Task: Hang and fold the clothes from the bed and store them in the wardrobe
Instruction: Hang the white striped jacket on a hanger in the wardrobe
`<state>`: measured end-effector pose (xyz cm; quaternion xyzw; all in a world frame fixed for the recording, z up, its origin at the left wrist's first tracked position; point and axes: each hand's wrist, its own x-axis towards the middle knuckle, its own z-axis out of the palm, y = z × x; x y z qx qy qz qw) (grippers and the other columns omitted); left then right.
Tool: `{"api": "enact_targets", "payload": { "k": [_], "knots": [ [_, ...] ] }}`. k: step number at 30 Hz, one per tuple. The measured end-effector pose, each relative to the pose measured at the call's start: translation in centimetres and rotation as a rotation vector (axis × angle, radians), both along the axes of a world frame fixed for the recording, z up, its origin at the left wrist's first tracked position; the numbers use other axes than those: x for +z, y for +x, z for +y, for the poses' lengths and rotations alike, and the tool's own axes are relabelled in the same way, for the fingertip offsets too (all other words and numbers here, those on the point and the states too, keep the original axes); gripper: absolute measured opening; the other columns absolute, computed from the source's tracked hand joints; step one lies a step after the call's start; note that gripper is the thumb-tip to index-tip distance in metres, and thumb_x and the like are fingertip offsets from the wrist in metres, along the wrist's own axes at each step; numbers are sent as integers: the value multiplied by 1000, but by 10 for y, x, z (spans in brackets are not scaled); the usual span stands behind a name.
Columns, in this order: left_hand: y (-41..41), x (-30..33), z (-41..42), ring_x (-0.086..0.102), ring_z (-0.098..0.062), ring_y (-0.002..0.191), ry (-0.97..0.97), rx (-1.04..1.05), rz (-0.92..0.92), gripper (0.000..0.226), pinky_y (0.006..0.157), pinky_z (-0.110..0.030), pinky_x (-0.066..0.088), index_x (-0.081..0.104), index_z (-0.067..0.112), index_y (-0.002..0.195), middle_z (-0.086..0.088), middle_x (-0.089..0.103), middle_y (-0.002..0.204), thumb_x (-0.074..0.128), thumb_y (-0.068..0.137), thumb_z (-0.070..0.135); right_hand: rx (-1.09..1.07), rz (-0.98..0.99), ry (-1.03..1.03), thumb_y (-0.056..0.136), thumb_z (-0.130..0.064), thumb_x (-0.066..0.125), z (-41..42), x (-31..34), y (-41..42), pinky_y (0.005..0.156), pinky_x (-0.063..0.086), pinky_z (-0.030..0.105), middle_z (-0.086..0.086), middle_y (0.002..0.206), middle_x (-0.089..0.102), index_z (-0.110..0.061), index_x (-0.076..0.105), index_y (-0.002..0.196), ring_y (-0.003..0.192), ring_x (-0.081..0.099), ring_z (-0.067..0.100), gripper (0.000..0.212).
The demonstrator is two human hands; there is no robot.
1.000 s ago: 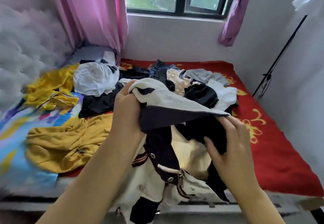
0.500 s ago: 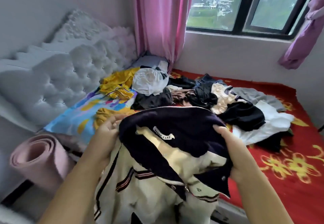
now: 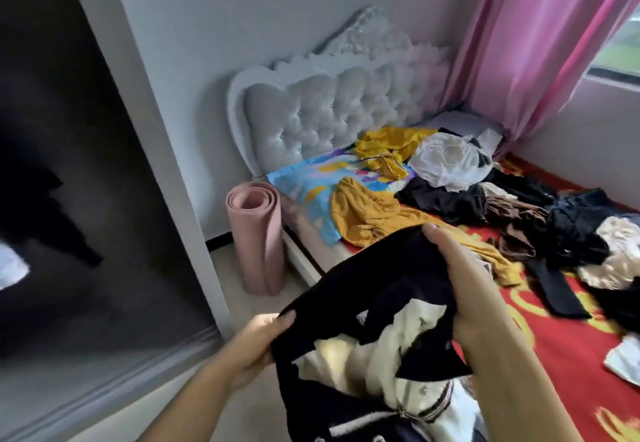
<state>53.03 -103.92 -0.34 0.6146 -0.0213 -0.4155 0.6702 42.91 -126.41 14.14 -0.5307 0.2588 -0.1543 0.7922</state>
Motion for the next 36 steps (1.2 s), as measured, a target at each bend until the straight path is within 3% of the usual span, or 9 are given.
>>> {"api": "enact_targets", "payload": {
  "k": [4, 10, 15, 18, 21, 24, 27, 31, 36],
  "knots": [
    [20, 28, 41, 72, -26, 91, 61, 39, -167, 43, 73, -27, 56, 75, 5, 99, -16, 73, 101, 56, 91, 42, 29, -9, -19, 91, -31, 63, 34, 6, 16, 44, 52, 24, 8, 67, 72, -14, 72, 68, 54, 69, 20, 30],
    [30, 37, 155, 65, -1, 69, 621, -120, -601, 17, 60, -17, 48, 66, 29, 80, 10, 71, 76, 77, 75, 42, 107, -50, -6, 95, -26, 60, 153, 4, 59, 48, 57, 30, 6, 64, 71, -8, 65, 84, 57, 70, 20, 22],
    [55, 33, 264, 66, -23, 85, 990, 57, -709, 25, 64, -29, 43, 68, 15, 89, -6, 70, 89, 55, 95, 36, 219, -62, -198, 98, -27, 55, 247, -13, 84, 66, 58, 35, 10, 80, 71, -11, 68, 88, 74, 69, 22, 23],
    [68, 40, 319, 61, -24, 70, 805, 309, -613, 26, 57, -30, 38, 65, 7, 85, -9, 64, 73, 49, 100, 20, 256, -91, -446, 98, -25, 55, 290, -20, 98, 77, 52, 39, 12, 85, 70, -14, 70, 85, 82, 66, 23, 23],
    [82, 63, 347, 60, -19, 62, 334, 720, -241, 23, 49, -26, 47, 63, 12, 87, -5, 63, 69, 44, 100, 7, 286, -94, -630, 97, -26, 56, 315, -16, 120, 70, 44, 36, 20, 77, 61, -4, 66, 84, 75, 55, 18, 28],
    [108, 92, 360, 60, -22, 70, 37, 936, -40, 15, 63, -33, 52, 61, 10, 101, -9, 63, 79, 46, 99, 8, 279, -67, -560, 95, -27, 60, 332, -5, 150, 85, 54, 42, 14, 92, 72, -10, 73, 87, 93, 66, 21, 23],
    [129, 121, 369, 62, -29, 89, -36, 984, 17, 28, 89, -39, 51, 63, 7, 111, -12, 65, 94, 58, 93, 27, 321, -41, -213, 93, -25, 64, 346, 9, 187, 72, 60, 36, 11, 85, 75, -7, 71, 93, 78, 72, 24, 20],
    [158, 167, 388, 62, -23, 74, -185, 1032, -27, 20, 76, -33, 51, 64, 10, 84, -8, 66, 78, 60, 92, 29, 448, 12, 60, 94, -35, 59, 365, 23, 242, 53, 55, 28, 12, 82, 72, -8, 69, 92, 65, 71, 20, 30],
    [200, 235, 400, 60, -17, 66, -457, 1000, -161, 20, 65, -25, 51, 59, 8, 80, -5, 62, 68, 48, 96, 15, 582, -21, -264, 97, -25, 53, 390, 58, 337, 57, 46, 26, 5, 64, 64, -13, 72, 77, 55, 59, 17, 30]
  ]
}}
